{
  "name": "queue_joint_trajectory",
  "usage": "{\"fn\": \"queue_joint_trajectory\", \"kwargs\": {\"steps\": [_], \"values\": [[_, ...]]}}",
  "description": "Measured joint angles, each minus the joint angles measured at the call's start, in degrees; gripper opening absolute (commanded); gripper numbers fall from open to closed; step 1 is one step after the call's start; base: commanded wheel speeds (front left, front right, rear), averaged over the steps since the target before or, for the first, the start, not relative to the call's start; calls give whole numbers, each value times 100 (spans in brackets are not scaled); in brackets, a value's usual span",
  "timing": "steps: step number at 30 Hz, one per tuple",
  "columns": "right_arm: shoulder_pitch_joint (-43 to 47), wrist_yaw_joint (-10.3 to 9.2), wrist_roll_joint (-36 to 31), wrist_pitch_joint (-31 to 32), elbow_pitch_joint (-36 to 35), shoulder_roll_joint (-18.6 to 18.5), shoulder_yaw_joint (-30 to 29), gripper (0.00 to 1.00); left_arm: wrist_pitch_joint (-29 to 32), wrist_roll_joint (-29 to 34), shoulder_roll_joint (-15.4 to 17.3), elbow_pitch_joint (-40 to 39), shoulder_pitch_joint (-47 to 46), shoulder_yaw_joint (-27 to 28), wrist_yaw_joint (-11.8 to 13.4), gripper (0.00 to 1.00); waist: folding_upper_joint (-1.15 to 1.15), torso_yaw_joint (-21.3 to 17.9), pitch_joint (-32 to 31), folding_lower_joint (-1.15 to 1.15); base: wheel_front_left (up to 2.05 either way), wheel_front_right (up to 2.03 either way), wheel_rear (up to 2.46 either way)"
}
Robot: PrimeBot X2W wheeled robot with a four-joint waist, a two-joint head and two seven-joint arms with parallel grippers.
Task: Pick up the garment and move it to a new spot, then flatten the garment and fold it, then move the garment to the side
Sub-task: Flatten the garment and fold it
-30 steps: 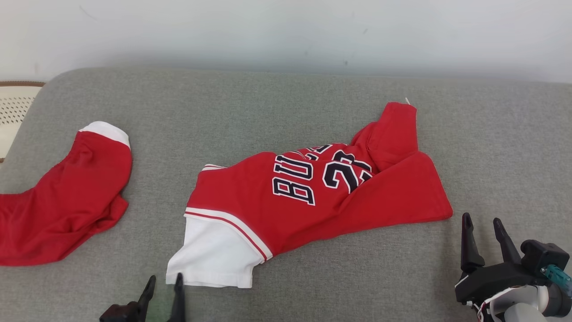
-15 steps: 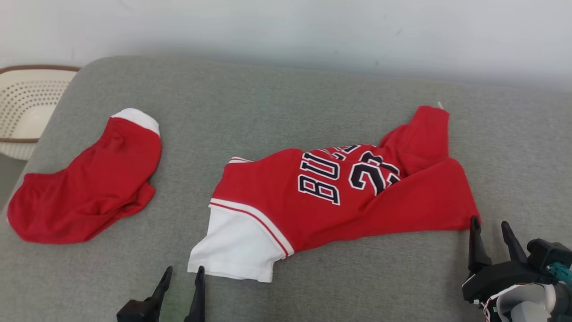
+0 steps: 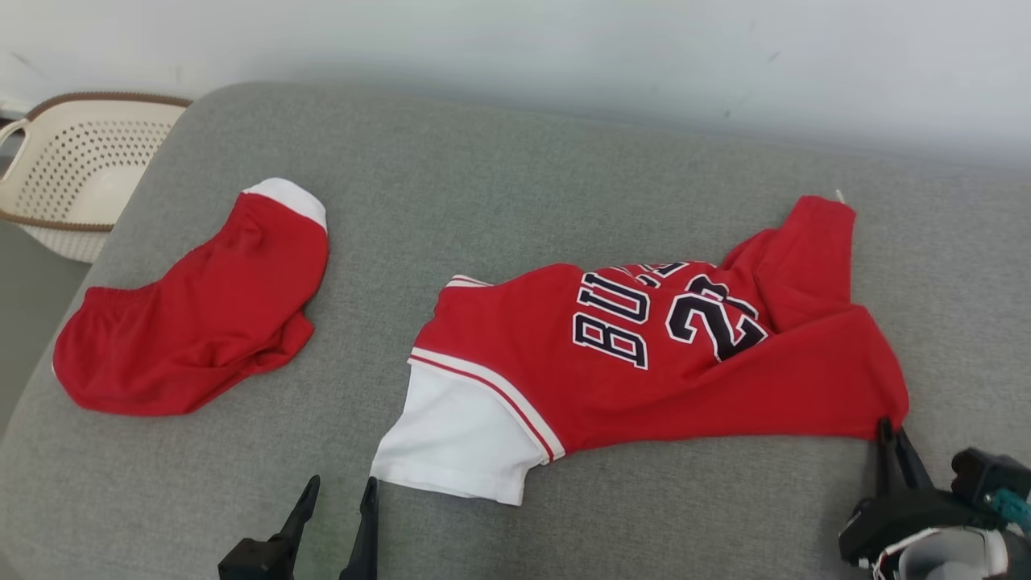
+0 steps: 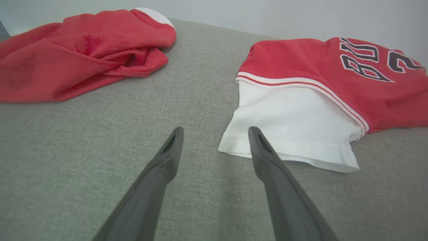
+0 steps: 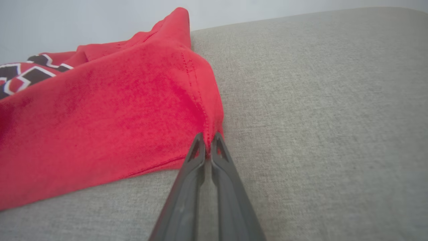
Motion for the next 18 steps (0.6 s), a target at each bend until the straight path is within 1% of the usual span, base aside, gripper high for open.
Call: {"fn": "queue_joint_trajectory", "kwargs": {"steps": [4,8,10,18], "values": [[307,0,-29,1,-170,20,-36,0,0,-3,-2,4,25,-30,0,100,0,-94,-116,0,0,0,0],[580,0,-53,1,-188,93,-3,0,0,-15,-1,67,128,-42,0,100,0,-223,-270,0,0,0,0],[667,0,-59,1,-203,121,-27,100,0,-27,1,76,135,-43,3,100,0,-296,-354,-1,0,0,0],[1015,0,-238,0,-593,183,4,100,0,65,-4,99,351,32,71,100,0,-618,-693,-1,0,0,0]]}}
